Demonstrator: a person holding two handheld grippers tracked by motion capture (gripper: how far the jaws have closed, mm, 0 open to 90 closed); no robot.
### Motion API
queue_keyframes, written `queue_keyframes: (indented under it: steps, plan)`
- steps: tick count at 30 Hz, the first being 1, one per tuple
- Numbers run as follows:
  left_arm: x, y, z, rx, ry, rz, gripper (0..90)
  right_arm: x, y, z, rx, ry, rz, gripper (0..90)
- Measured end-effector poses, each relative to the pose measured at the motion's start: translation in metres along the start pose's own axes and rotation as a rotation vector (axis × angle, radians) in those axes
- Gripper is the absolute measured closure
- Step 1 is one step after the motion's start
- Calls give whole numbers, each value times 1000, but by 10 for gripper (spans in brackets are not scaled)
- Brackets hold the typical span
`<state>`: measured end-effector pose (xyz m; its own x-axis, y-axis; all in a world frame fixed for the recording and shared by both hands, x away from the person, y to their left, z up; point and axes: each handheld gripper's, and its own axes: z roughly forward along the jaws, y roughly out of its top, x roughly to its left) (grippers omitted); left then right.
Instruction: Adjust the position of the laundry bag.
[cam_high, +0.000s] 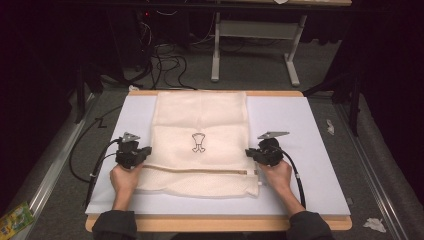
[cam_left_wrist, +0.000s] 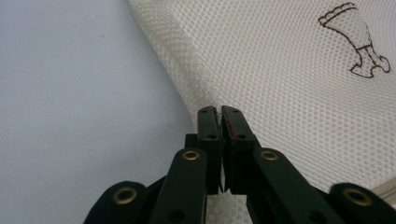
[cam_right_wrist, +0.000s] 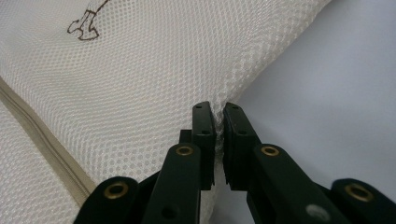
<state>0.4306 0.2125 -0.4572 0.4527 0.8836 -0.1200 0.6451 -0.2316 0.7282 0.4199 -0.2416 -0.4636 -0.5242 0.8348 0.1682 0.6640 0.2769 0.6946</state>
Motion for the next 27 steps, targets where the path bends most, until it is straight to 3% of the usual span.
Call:
queue_keyframes:
  steps: [4, 14, 19, 27]
  plan:
    - [-8, 6, 1, 0, -9, 29, 871, -5, -4, -5, 0, -6, 4, 856]
    - [-23, 13, 5, -16, -46, 41, 871, -19, -11, -18, -23, -25, 29, 856]
    - [-34, 16, 6, -17, -37, 92, 871, -26, -17, -23, -37, -46, 43, 856]
    - [-41, 20, 10, -32, -74, 83, 871, -35, -23, -35, -54, -54, 61, 855]
